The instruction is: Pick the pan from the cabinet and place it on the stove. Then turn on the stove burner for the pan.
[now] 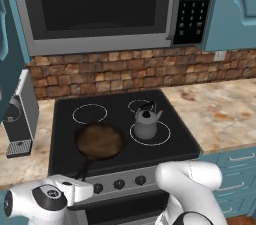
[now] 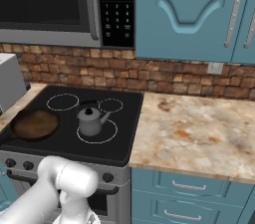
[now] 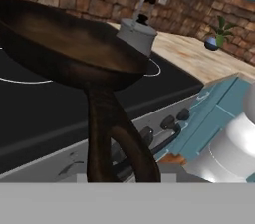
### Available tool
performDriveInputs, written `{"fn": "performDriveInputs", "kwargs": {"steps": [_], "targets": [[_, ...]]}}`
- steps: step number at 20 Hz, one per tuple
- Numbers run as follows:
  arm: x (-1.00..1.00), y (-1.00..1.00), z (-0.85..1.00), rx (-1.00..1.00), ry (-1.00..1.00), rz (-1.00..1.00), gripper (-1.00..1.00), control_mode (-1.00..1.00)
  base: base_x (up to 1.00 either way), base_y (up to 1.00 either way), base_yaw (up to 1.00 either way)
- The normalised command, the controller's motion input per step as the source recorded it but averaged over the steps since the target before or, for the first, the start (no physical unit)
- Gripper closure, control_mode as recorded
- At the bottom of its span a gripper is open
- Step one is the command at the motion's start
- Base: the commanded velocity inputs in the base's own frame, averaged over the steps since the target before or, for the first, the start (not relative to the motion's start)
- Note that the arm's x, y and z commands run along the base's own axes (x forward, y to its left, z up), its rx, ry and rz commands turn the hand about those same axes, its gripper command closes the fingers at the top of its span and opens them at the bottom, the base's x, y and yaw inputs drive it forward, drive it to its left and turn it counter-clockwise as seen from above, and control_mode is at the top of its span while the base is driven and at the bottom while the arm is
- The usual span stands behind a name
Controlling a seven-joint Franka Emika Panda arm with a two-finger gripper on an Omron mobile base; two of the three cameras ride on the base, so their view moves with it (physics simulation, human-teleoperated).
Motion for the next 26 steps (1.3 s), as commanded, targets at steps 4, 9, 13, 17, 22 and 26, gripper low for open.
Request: {"fn": "performDriveInputs", "kwargs": {"steps": [4,9,13,17,22,26], "targets": [[0.16,0.0,0.0,-0.01,0.04,0.0,1.0,-1.0,0.0,0.0,0.0],[0.21,0.0,-0.03,-0.01,0.07,0.0,1.0,-1.0,0.0,0.0,0.0],[0.28,0.01,-0.18,-0.02,0.09,0.0,1.0,-1.0,0.0,0.0,0.0],[0.32,0.04,-0.27,-0.02,0.09,0.0,1.0,-1.0,0.0,0.0,0.0],[0.32,0.12,-0.31,-0.01,0.06,0.0,1.0,-1.0,0.0,0.0,0.0],[0.23,0.19,-0.33,0.0,0.04,0.0,1.0,-1.0,0.0,0.0,0.0]]}}
